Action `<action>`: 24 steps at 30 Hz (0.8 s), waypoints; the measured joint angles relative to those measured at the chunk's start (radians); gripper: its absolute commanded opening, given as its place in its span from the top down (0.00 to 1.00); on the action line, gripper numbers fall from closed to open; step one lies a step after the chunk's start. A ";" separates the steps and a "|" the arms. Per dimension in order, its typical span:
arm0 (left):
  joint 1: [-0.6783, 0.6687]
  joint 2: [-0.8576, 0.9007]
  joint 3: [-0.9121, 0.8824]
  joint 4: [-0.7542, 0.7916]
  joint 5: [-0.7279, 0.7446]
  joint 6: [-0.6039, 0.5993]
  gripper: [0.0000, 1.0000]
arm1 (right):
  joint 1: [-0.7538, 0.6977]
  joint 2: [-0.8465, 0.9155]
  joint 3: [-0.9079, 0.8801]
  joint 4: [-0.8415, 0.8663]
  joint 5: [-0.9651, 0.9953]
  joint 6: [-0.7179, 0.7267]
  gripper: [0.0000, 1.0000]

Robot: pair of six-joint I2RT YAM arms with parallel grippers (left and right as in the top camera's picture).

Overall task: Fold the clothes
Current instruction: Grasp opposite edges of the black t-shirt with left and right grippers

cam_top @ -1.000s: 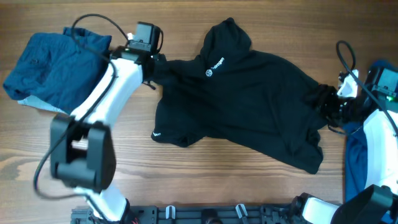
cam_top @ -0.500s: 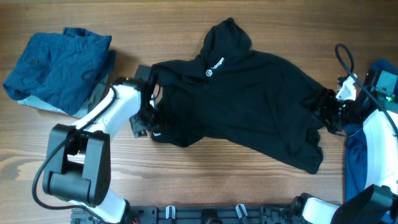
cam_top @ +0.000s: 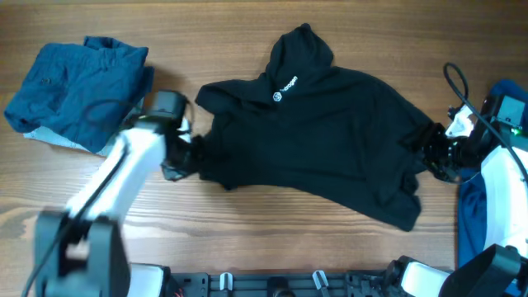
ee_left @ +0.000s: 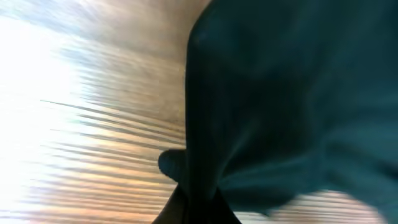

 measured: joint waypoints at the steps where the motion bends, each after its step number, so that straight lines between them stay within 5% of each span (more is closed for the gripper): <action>1: 0.022 -0.060 0.000 -0.003 0.000 0.000 0.96 | 0.000 0.000 -0.016 -0.006 0.003 0.000 0.32; 4: 0.083 -0.232 0.001 -0.035 -0.011 0.000 0.96 | 0.000 0.000 -0.095 -0.016 0.007 0.008 0.34; 9: 0.113 -0.356 0.002 -0.065 -0.074 0.000 0.96 | 0.003 0.000 -0.236 0.030 -0.003 0.022 0.50; 14: 0.114 -0.369 0.002 -0.070 -0.100 0.000 0.96 | 0.084 0.000 -0.337 0.166 -0.022 0.061 0.45; 17: 0.114 -0.369 0.002 -0.071 -0.107 0.000 0.96 | 0.151 -0.001 -0.400 0.321 0.005 0.150 0.69; 24: 0.114 -0.369 0.002 -0.071 -0.107 0.000 0.96 | 0.259 0.008 -0.471 0.537 0.078 0.378 0.96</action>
